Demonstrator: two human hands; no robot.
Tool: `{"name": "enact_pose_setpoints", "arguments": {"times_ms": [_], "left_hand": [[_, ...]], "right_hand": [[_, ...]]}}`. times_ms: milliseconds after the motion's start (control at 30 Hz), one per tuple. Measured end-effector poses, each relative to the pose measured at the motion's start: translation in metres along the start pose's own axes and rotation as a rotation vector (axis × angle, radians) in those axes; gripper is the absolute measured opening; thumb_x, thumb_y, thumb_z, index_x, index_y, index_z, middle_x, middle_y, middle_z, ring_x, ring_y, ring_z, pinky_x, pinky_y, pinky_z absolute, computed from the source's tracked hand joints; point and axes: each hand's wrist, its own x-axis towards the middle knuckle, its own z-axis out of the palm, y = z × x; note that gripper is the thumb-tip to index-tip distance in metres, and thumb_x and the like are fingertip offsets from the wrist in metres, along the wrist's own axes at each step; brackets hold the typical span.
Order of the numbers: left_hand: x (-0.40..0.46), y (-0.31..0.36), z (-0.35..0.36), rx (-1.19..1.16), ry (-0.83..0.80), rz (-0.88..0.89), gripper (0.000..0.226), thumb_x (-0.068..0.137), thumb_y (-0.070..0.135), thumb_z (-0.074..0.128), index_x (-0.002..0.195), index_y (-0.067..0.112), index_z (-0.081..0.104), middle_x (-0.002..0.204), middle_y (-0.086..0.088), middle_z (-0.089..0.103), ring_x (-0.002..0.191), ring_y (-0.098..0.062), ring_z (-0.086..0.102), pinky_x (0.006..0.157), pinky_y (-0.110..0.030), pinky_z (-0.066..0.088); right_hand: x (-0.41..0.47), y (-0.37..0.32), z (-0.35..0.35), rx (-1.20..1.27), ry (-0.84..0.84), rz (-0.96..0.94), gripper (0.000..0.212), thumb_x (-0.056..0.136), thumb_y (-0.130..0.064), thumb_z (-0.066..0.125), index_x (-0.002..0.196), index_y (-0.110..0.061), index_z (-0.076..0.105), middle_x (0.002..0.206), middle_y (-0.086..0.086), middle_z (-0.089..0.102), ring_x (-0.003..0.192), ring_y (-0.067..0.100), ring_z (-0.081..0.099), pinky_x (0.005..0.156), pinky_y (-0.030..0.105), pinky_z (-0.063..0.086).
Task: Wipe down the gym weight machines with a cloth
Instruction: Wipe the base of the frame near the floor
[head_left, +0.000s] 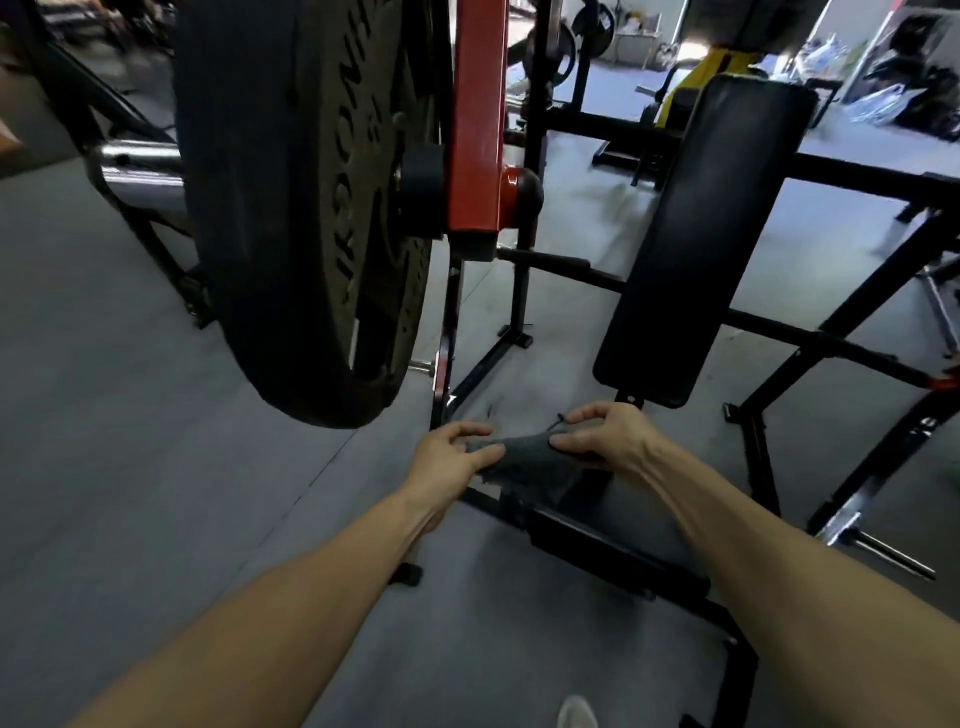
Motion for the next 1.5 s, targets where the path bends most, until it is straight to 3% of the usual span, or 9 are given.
{"name": "enact_pose_setpoints", "arguments": {"times_ms": [133, 267, 367, 600, 767, 1000, 1133, 1267, 1500], "left_hand": [[0.008, -0.008, 0.006, -0.027, 0.055, -0.063, 0.025, 0.087, 0.014, 0.078, 0.105, 0.030, 0.073, 0.115, -0.010, 0.072, 0.099, -0.024, 0.072, 0.082, -0.032, 0.059], [0.022, -0.006, 0.022, -0.079, 0.093, -0.065, 0.036, 0.095, -0.008, 0.059, 0.105, 0.023, 0.074, 0.113, -0.008, 0.074, 0.100, -0.016, 0.071, 0.082, -0.022, 0.057], [0.035, -0.003, 0.027, -0.026, 0.083, -0.059, 0.044, 0.090, -0.020, 0.054, 0.114, 0.012, 0.071, 0.104, -0.006, 0.074, 0.087, -0.007, 0.072, 0.075, -0.016, 0.056], [0.070, -0.019, 0.021, 0.449, 0.143, -0.031, 0.048, 0.078, 0.000, 0.081, 0.120, 0.016, 0.065, 0.104, -0.004, 0.067, 0.079, -0.004, 0.061, 0.057, -0.005, 0.047], [0.109, -0.057, 0.007, 0.667, 0.200, 0.017, 0.025, 0.080, 0.010, 0.082, 0.103, 0.015, 0.073, 0.088, -0.001, 0.069, 0.079, -0.013, 0.063, 0.062, -0.016, 0.047], [0.171, -0.180, -0.033, 0.674, 0.199, 0.015, 0.013, 0.082, 0.015, 0.080, 0.083, 0.006, 0.072, 0.096, 0.006, 0.062, 0.094, -0.006, 0.056, 0.082, -0.027, 0.047], [0.204, -0.262, -0.066, 0.590, 0.217, -0.032, 0.014, 0.088, 0.015, 0.073, 0.079, 0.010, 0.064, 0.075, -0.001, 0.062, 0.075, -0.017, 0.059, 0.067, -0.030, 0.046], [0.238, -0.354, -0.095, 0.551, 0.289, 0.001, 0.013, 0.090, 0.021, 0.075, 0.088, 0.011, 0.068, 0.085, -0.010, 0.070, 0.082, -0.024, 0.068, 0.076, -0.043, 0.055], [0.301, -0.542, -0.130, 0.537, 0.384, -0.107, 0.021, 0.090, 0.025, 0.077, 0.101, 0.015, 0.063, 0.095, -0.004, 0.069, 0.084, -0.015, 0.065, 0.064, -0.023, 0.051]], "right_hand": [[0.020, 0.003, -0.001, -0.057, -0.022, 0.009, 0.052, 0.055, -0.018, 0.100, 0.093, -0.008, 0.067, 0.084, 0.012, 0.070, 0.073, 0.024, 0.069, 0.069, 0.037, 0.063], [0.051, 0.000, -0.011, -0.051, -0.199, -0.074, 0.027, 0.079, -0.012, 0.086, 0.098, -0.008, 0.068, 0.067, 0.001, 0.065, 0.060, 0.012, 0.061, 0.052, 0.022, 0.051], [0.073, -0.005, -0.006, -0.063, -0.290, -0.172, 0.013, 0.089, -0.005, 0.075, 0.099, -0.011, 0.070, 0.067, 0.004, 0.062, 0.067, 0.017, 0.061, 0.061, 0.025, 0.055], [0.130, 0.001, 0.027, -0.403, -0.400, -0.322, 0.049, 0.065, -0.014, 0.094, 0.109, -0.016, 0.072, 0.101, 0.003, 0.067, 0.095, 0.020, 0.065, 0.089, 0.035, 0.057], [0.169, 0.035, 0.065, -0.659, -0.366, -0.394, 0.046, 0.070, -0.017, 0.092, 0.109, -0.017, 0.068, 0.100, -0.004, 0.061, 0.094, 0.015, 0.059, 0.078, 0.027, 0.047], [0.239, 0.132, 0.147, -0.595, -0.258, -0.396, 0.014, 0.079, -0.017, 0.072, 0.073, -0.009, 0.062, 0.070, 0.009, 0.053, 0.060, 0.016, 0.047, 0.045, 0.022, 0.032], [0.283, 0.196, 0.213, -0.406, -0.285, -0.321, 0.016, 0.084, -0.022, 0.068, 0.086, -0.010, 0.058, 0.077, 0.008, 0.056, 0.072, 0.021, 0.054, 0.060, 0.031, 0.040], [0.330, 0.280, 0.288, -0.262, -0.240, -0.289, 0.020, 0.089, -0.025, 0.063, 0.098, -0.008, 0.057, 0.088, 0.005, 0.057, 0.081, 0.023, 0.058, 0.063, 0.032, 0.045], [0.411, 0.452, 0.389, 0.068, -0.269, -0.002, 0.015, 0.098, -0.025, 0.060, 0.103, -0.014, 0.067, 0.100, 0.008, 0.074, 0.093, 0.027, 0.071, 0.083, 0.051, 0.061]]}}
